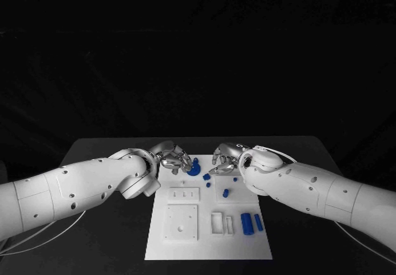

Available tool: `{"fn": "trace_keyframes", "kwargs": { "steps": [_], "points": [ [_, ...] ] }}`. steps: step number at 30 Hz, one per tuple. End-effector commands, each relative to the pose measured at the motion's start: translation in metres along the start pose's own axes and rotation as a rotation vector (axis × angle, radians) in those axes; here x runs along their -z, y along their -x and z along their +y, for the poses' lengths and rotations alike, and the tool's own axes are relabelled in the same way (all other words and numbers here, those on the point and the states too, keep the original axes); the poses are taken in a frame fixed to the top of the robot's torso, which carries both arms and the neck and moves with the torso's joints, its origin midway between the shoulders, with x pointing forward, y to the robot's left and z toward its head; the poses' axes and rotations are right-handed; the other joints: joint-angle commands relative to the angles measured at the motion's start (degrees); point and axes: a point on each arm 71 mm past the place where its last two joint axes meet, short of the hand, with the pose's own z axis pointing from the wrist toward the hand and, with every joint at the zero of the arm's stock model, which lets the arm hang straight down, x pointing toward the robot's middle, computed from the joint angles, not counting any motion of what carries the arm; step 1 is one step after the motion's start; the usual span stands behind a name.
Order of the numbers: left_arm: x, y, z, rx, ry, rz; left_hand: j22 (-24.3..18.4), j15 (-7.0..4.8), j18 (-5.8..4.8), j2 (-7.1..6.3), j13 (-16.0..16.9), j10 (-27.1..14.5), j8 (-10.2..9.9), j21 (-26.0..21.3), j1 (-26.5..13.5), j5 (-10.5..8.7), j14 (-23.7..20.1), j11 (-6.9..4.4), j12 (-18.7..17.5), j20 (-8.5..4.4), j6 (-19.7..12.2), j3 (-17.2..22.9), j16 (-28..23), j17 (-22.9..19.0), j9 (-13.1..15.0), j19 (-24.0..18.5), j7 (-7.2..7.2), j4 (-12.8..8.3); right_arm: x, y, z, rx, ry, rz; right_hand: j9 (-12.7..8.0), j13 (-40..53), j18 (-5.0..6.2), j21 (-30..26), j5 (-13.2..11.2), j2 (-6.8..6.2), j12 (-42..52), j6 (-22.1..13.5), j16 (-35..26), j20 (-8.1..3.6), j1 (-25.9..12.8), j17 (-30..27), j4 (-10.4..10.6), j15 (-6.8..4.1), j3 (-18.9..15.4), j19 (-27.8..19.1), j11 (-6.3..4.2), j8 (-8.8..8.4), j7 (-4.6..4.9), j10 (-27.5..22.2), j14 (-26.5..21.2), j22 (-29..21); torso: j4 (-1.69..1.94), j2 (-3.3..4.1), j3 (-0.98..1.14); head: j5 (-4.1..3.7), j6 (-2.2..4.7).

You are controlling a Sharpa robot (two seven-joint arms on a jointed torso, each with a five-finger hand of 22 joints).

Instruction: Assemble the parts on the task board

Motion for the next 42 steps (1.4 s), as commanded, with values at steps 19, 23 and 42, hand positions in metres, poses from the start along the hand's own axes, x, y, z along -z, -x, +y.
{"fn": "trace_keyframes", "kwargs": {
  "steps": [19,23,42],
  "points": [
    [0.003,-0.006,-0.008,0.049,-0.018,0.009,-0.1,0.43,-0.02,-0.89,-0.2,0.5,0.3,-0.5,-0.7,-0.31,0.0,-0.05,-0.6,-4.33,-0.2,-0.4,-0.7,-0.1,-0.4,-0.1,0.33,1.2,-0.008,-0.029,0.01,0.117,-0.155,0.043,1.0,1.5,2.74,1.3,-1.1,-2.73,-0.3,2.0,1.2,-1.27,-5.2,0.3,7.7,-0.75,1.1,0.5,-0.62,0.86,0.47,1.9,0.9,0.9,0.14,0.03,-0.06,-0.16,0.16],
    [0.003,-0.007,-0.009,0.05,-0.019,0.012,-0.1,0.44,-0.02,-0.97,-0.2,0.5,0.3,-0.5,-0.7,-0.31,0.0,-0.04,-0.7,-4.32,-0.3,-0.5,-0.7,-0.1,-0.5,-0.1,0.35,1.4,-0.01,-0.032,0.013,0.13,-0.153,0.032,1.1,1.4,2.74,1.3,-1.3,-2.79,-0.4,2.0,1.2,-1.29,-5.2,0.2,8.0,-0.79,1.1,0.5,-0.65,0.87,0.43,1.9,0.8,0.9,0.2,0.12,-0.09,-0.19,0.19],
    [0.004,-0.008,-0.009,0.06,-0.012,0.019,-0.1,0.49,0.01,-1.58,-0.2,0.6,0.4,-0.8,-1.0,-0.31,0.1,0.03,-0.9,-4.28,-0.7,-0.7,-0.9,0.0,-0.9,0.0,0.54,2.5,-0.016,-0.034,0.023,0.162,-0.133,0.003,1.1,1.5,2.74,1.4,-1.9,-3.44,-0.9,1.8,0.8,-1.33,-5.1,-0.3,8.5,-0.81,0.8,0.2,-0.66,0.69,0.44,1.8,0.4,0.8,0.37,0.31,-0.15,0.13,-0.07]
  ]
}}
